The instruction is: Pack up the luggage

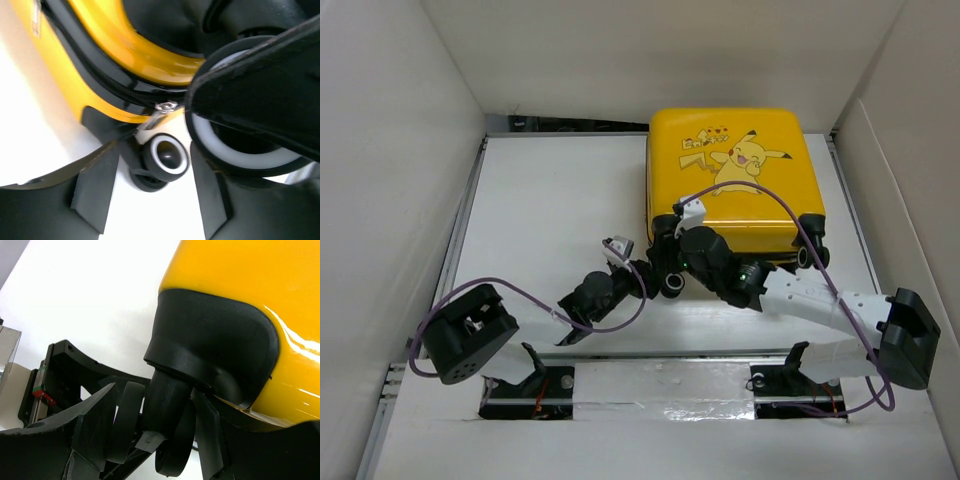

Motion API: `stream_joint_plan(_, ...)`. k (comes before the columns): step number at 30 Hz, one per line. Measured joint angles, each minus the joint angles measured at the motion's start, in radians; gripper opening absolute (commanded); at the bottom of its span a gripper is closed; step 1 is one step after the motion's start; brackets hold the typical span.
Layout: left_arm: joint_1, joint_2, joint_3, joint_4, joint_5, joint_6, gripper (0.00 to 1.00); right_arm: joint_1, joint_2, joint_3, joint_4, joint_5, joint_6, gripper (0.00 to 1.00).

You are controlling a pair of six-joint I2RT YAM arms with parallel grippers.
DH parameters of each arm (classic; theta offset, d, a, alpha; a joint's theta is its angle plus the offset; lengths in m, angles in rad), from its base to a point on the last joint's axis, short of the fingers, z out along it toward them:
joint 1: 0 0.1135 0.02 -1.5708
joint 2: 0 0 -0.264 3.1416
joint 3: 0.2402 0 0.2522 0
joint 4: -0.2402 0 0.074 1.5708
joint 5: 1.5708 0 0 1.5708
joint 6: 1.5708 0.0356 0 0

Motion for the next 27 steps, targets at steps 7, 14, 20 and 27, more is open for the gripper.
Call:
stream_joint_plan(7, -0.002, 0.061, 0.006, 0.086, -0.033, 0.066, 0.53, -0.020, -0.009, -0.019, 0.029, -0.041, -0.021, 0.00)
stream_joint_plan(14, -0.016, 0.119, 0.011, 0.162, -0.048, 0.113, 0.41, -0.032, -0.012, -0.045, 0.074, -0.077, -0.034, 0.00)
stream_joint_plan(20, -0.023, 0.174, 0.021, 0.198, -0.058, 0.139, 0.37, -0.039, -0.013, -0.053, 0.091, -0.101, -0.037, 0.00)
stream_joint_plan(27, -0.025, 0.225, 0.007, 0.222, -0.105, 0.149, 0.38, -0.058, -0.043, -0.087, 0.137, -0.135, 0.031, 0.00)
